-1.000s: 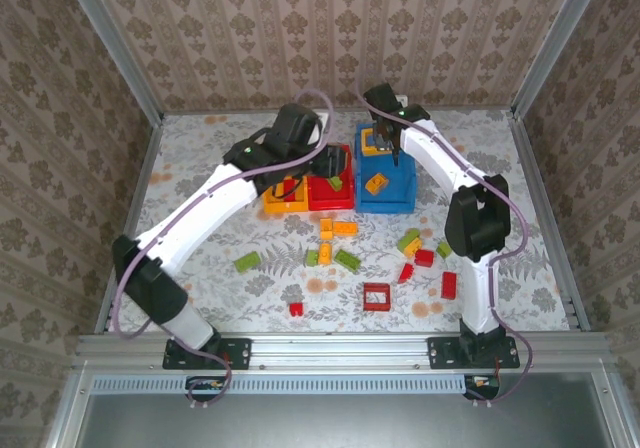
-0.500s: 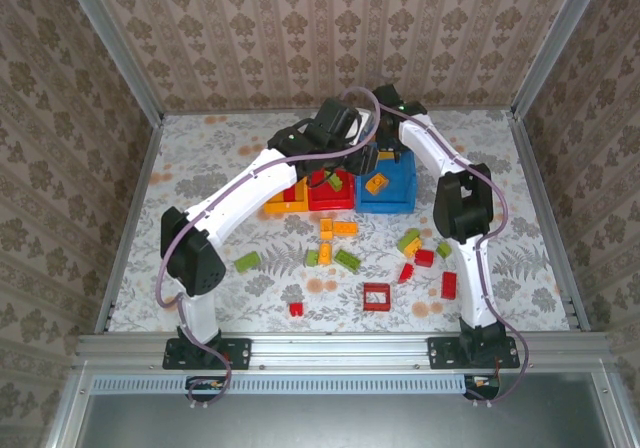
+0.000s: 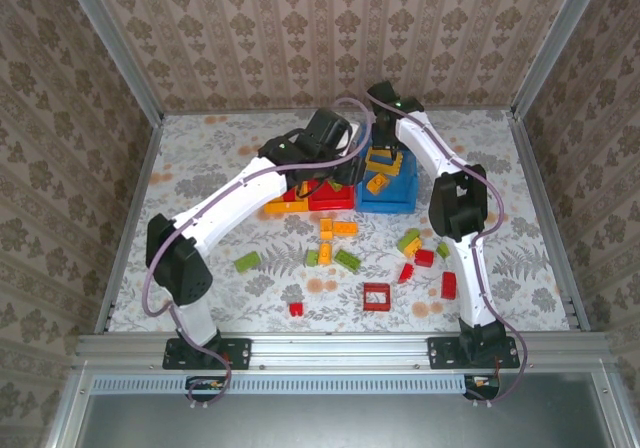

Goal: Sort the legos into containers by color

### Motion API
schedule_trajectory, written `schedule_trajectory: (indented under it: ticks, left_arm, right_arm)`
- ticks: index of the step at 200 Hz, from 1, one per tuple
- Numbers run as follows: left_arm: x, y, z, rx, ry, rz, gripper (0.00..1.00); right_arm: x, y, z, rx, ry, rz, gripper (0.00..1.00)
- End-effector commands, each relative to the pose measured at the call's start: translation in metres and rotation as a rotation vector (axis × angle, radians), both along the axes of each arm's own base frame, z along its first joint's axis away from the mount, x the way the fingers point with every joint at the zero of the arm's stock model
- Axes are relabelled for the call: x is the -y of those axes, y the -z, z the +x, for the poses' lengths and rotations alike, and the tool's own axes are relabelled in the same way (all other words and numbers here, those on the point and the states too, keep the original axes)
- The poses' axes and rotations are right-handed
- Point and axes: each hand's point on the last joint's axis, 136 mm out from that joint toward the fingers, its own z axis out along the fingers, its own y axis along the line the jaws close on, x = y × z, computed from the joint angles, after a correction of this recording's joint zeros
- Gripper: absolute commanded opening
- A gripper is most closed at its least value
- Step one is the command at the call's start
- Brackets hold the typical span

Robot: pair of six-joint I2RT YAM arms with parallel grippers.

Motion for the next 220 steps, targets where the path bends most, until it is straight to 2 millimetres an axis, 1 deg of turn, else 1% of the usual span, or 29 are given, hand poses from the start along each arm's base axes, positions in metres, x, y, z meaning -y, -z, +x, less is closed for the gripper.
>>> schedule_trajectory:
  ticks: [1, 25, 47, 61, 81, 97, 103, 113, 125, 128, 129, 133, 155, 167, 182, 191, 200, 202, 209, 220]
  left_arm:
    - [-0.026, -0.005, -0.002, 0.006, -0.055, 0.009, 0.46]
    - [-0.049, 0.012, -0.011, -0.041, -0.105, 0.034, 0.47]
    - [-0.071, 0.036, -0.021, -0.113, -0.156, 0.069, 0.47]
    - [-0.081, 0.053, -0.029, -0.163, -0.18, 0.094, 0.47]
    - [-0.09, 0.074, -0.041, -0.217, -0.201, 0.12, 0.48]
    - [-0.096, 0.09, -0.047, -0.253, -0.217, 0.136, 0.48]
    - [-0.097, 0.096, -0.05, -0.268, -0.223, 0.144, 0.48]
    - [-0.1, 0.105, -0.053, -0.287, -0.229, 0.153, 0.49]
    - [-0.101, 0.114, -0.057, -0.311, -0.232, 0.164, 0.49]
    - [-0.101, 0.116, -0.058, -0.316, -0.233, 0.166, 0.5]
    - [-0.101, 0.116, -0.059, -0.317, -0.232, 0.166, 0.5]
    - [-0.101, 0.119, -0.06, -0.324, -0.232, 0.169, 0.5]
    - [-0.102, 0.127, -0.07, -0.348, -0.219, 0.186, 0.51]
    - [-0.099, 0.13, -0.078, -0.358, -0.188, 0.185, 0.51]
    - [-0.096, 0.134, -0.092, -0.378, -0.142, 0.201, 0.52]
    - [-0.098, 0.138, -0.102, -0.395, -0.13, 0.224, 0.53]
    - [-0.107, 0.14, -0.111, -0.413, -0.151, 0.251, 0.53]
    - [-0.11, 0.14, -0.112, -0.415, -0.16, 0.252, 0.53]
    - [-0.118, 0.14, -0.118, -0.432, -0.191, 0.262, 0.53]
    - [-0.132, 0.136, -0.125, -0.438, -0.245, 0.252, 0.53]
  right_arm:
    - [-0.008, -0.058, -0.009, 0.081, -0.018, 0.024, 0.55]
    - [-0.018, -0.099, -0.019, 0.153, -0.041, 0.037, 0.54]
    - [-0.025, -0.129, -0.039, 0.215, -0.064, 0.035, 0.53]
    - [-0.03, -0.143, -0.057, 0.253, -0.084, 0.049, 0.53]
    - [-0.038, -0.148, -0.091, 0.293, -0.129, 0.086, 0.53]
    - [-0.046, -0.143, -0.124, 0.319, -0.191, 0.122, 0.54]
    - [-0.05, -0.136, -0.137, 0.32, -0.216, 0.133, 0.54]
    - [-0.054, -0.131, -0.158, 0.332, -0.257, 0.174, 0.55]
    - [-0.06, -0.119, -0.186, 0.315, -0.311, 0.227, 0.56]
    - [-0.062, -0.108, -0.192, 0.287, -0.324, 0.231, 0.56]
    - [-0.064, -0.114, -0.194, 0.31, -0.331, 0.246, 0.56]
    - [-0.066, -0.116, -0.202, 0.321, -0.35, 0.272, 0.56]
    - [-0.083, -0.087, -0.247, 0.224, -0.464, 0.404, 0.59]
    - [-0.088, -0.074, -0.268, 0.169, -0.501, 0.438, 0.59]
    - [-0.09, -0.061, -0.287, 0.118, -0.52, 0.444, 0.61]
    - [-0.093, -0.059, -0.295, 0.104, -0.537, 0.46, 0.63]
    - [-0.095, -0.061, -0.298, 0.109, -0.55, 0.462, 0.64]
    - [-0.093, -0.058, -0.301, 0.09, -0.55, 0.456, 0.64]
    - [-0.094, -0.058, -0.305, 0.084, -0.564, 0.456, 0.64]
    - [-0.098, -0.061, -0.308, 0.085, -0.596, 0.467, 0.64]
